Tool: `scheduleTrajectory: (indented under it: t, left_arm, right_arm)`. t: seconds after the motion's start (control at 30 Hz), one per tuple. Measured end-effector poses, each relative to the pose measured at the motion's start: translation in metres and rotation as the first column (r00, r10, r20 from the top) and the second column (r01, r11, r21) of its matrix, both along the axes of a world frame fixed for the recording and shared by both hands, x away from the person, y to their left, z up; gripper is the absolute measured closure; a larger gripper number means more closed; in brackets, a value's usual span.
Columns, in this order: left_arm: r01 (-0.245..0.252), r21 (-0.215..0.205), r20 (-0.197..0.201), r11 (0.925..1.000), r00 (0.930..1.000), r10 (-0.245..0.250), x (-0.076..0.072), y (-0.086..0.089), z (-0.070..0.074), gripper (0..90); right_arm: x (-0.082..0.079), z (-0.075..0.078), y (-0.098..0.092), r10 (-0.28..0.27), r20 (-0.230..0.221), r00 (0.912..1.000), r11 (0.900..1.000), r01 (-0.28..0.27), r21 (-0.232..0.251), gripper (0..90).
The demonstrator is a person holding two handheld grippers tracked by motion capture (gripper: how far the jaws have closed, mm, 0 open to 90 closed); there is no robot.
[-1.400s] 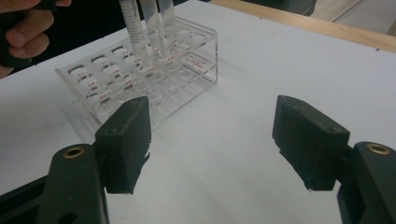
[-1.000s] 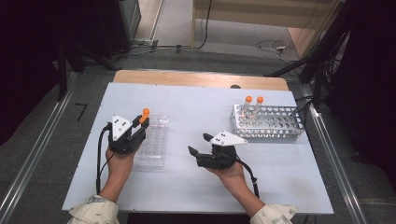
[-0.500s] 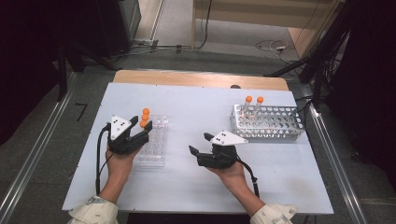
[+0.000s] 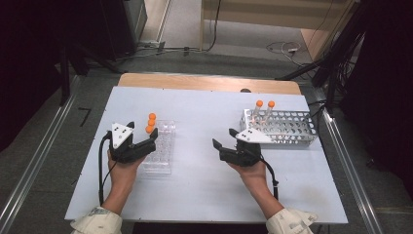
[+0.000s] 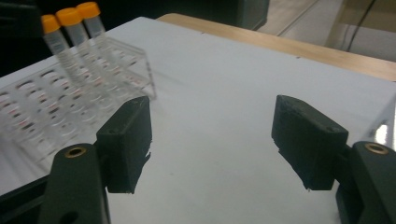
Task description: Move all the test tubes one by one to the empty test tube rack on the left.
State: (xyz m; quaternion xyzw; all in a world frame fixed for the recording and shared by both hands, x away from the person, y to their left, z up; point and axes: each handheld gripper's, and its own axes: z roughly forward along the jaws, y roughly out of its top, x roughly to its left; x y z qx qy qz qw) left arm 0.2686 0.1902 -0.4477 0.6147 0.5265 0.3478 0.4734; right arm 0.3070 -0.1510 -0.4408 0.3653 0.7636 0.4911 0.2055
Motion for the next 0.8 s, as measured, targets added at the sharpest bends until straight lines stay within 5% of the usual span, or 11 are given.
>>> scheduleTrajectory:
  t: [0.27,0.63,0.8]
  left_arm:
    - [-0.008,0.005,-0.002,1.0000,1.0000,0.008,0.000,0.001,-0.001,18.5]
    - [0.000,0.011,-0.016,0.9999,0.9999,0.000,0.002,0.000,-0.002,17.9]
    - [0.008,0.012,-0.019,0.9999,0.9998,-0.008,0.002,-0.001,-0.002,18.0]
  right_arm:
    - [0.017,0.006,-0.031,-0.157,0.060,0.9857,0.987,0.159,-0.030,28.2]
    - [0.039,0.003,-0.071,-0.351,0.112,0.9297,0.932,0.358,-0.054,32.6]
    - [0.048,0.000,-0.086,-0.387,0.091,0.9175,0.920,0.391,-0.033,39.0]
